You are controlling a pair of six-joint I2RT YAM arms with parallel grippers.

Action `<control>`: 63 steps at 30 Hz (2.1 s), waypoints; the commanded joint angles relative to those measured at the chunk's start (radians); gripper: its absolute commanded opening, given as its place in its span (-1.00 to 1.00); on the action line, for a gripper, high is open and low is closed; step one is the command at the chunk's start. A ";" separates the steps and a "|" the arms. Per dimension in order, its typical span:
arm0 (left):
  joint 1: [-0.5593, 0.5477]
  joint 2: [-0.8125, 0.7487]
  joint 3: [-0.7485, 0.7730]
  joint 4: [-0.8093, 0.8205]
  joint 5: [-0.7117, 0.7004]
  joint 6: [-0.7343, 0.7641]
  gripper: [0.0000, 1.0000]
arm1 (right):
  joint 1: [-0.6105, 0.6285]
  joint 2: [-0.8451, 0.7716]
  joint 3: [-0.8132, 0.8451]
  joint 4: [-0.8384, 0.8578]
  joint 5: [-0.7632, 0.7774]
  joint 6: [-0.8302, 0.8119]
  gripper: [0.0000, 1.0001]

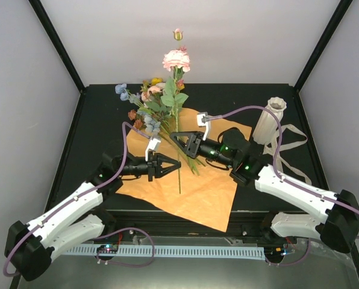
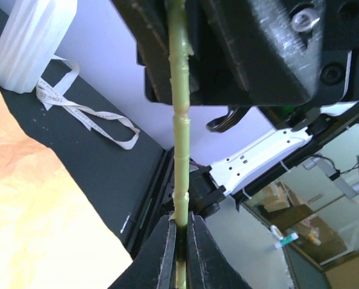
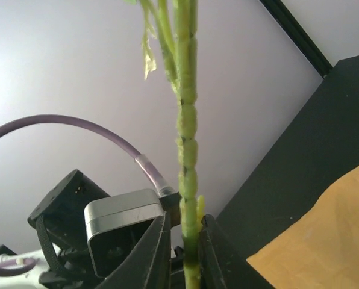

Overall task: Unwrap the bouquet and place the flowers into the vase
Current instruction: Insert the fake flower into the vase.

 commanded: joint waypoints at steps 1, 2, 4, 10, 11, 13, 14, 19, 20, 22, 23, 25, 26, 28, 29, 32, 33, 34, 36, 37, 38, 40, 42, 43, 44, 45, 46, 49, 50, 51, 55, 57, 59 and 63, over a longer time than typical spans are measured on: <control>0.001 -0.047 0.032 -0.081 0.014 0.148 -0.97 | 0.007 -0.047 0.081 -0.150 -0.058 -0.094 -0.59; 0.001 -0.061 0.039 -0.109 0.013 0.183 -0.97 | 0.007 -0.058 0.089 -0.181 -0.058 -0.113 -0.52; -0.001 -0.088 0.053 -0.177 0.014 0.258 -0.97 | 0.006 -0.078 0.110 -0.260 -0.061 -0.158 -0.34; -0.010 -0.131 0.083 -0.256 0.053 0.360 -0.97 | 0.006 -0.095 0.196 -0.427 -0.093 -0.233 -0.22; -0.013 -0.131 0.089 -0.260 0.064 0.365 -0.97 | 0.005 -0.095 0.205 -0.442 -0.098 -0.237 -0.22; -0.019 -0.128 0.105 -0.283 0.086 0.383 -0.97 | 0.005 -0.091 0.224 -0.465 -0.109 -0.244 -0.26; -0.021 -0.125 0.114 -0.298 0.092 0.397 -0.97 | 0.005 -0.092 0.228 -0.469 -0.113 -0.248 -0.33; -0.033 -0.112 0.144 -0.382 0.111 0.470 -0.97 | 0.006 -0.117 0.231 -0.478 -0.094 -0.271 -0.49; -0.034 -0.110 0.143 -0.392 0.112 0.477 -0.97 | 0.005 -0.120 0.231 -0.481 -0.086 -0.277 -0.48; -0.037 -0.105 0.143 -0.401 0.110 0.483 -0.97 | 0.005 -0.125 0.232 -0.491 -0.081 -0.288 -0.48; -0.038 -0.103 0.145 -0.406 0.110 0.485 -0.97 | 0.005 -0.125 0.231 -0.493 -0.086 -0.295 -0.49; -0.039 -0.104 0.146 -0.419 0.109 0.494 -0.97 | 0.004 -0.124 0.226 -0.492 -0.101 -0.311 -0.65; -0.040 -0.106 0.149 -0.427 0.106 0.501 -0.97 | 0.004 -0.123 0.223 -0.493 -0.107 -0.321 -0.77; -0.040 -0.114 0.153 -0.451 0.074 0.517 -0.97 | 0.004 -0.126 0.213 -0.490 -0.098 -0.321 -0.97; -0.039 -0.119 0.155 -0.462 0.059 0.523 -0.97 | 0.004 -0.129 0.205 -0.481 -0.085 -0.313 -0.98; -0.040 -0.138 0.159 -0.494 0.012 0.534 -0.78 | 0.005 -0.145 0.165 -0.432 -0.048 -0.301 -0.98; -0.040 -0.143 0.161 -0.506 -0.010 0.538 -0.70 | 0.004 -0.149 0.163 -0.433 -0.027 -0.310 -0.98; -0.039 -0.147 0.165 -0.519 -0.030 0.545 -0.56 | 0.005 -0.151 0.164 -0.444 0.006 -0.324 -0.98; -0.039 -0.157 0.169 -0.538 -0.078 0.553 0.03 | 0.003 -0.157 0.162 -0.478 0.115 -0.349 -0.98; -0.039 -0.164 0.172 -0.544 -0.107 0.555 0.29 | 0.002 -0.163 0.157 -0.491 0.175 -0.360 -0.98; -0.039 -0.169 0.175 -0.548 -0.137 0.557 0.46 | -0.002 -0.172 0.150 -0.500 0.237 -0.372 -0.98; -0.040 -0.182 0.185 -0.560 -0.189 0.564 0.67 | -0.004 -0.204 0.135 -0.512 0.368 -0.385 -0.98; -0.040 -0.196 0.196 -0.584 -0.256 0.572 0.84 | -0.006 -0.247 0.111 -0.483 0.470 -0.435 -0.98; -0.039 -0.204 0.202 -0.598 -0.288 0.579 0.94 | -0.006 -0.264 0.108 -0.478 0.509 -0.474 -0.98; -0.039 -0.214 0.206 -0.612 -0.321 0.587 0.97 | -0.007 -0.276 0.116 -0.485 0.558 -0.510 -0.98; -0.040 -0.226 0.207 -0.623 -0.352 0.591 0.97 | -0.007 -0.280 0.130 -0.498 0.609 -0.544 -0.98; -0.039 -0.240 0.205 -0.632 -0.387 0.592 0.98 | -0.008 -0.280 0.150 -0.517 0.687 -0.579 -0.98; -0.039 -0.279 0.191 -0.643 -0.470 0.593 0.98 | -0.013 -0.262 0.207 -0.548 0.838 -0.721 -0.98; -0.039 -0.291 0.181 -0.643 -0.489 0.596 0.98 | -0.018 -0.255 0.223 -0.549 0.881 -0.759 -0.98; -0.039 -0.306 0.169 -0.639 -0.509 0.598 0.98 | -0.024 -0.248 0.236 -0.546 0.925 -0.802 -0.98; -0.040 -0.323 0.147 -0.645 -0.562 0.602 0.98 | -0.079 -0.221 0.285 -0.510 1.030 -0.931 -0.98; -0.040 -0.321 0.147 -0.645 -0.561 0.598 0.98 | -0.139 -0.205 0.304 -0.496 1.019 -0.957 -0.98; -0.039 -0.318 0.145 -0.643 -0.550 0.594 0.98 | -0.205 -0.185 0.333 -0.496 1.005 -0.968 -0.98; -0.039 -0.307 0.144 -0.651 -0.544 0.590 0.97 | -0.341 -0.147 0.391 -0.494 0.963 -0.973 -0.98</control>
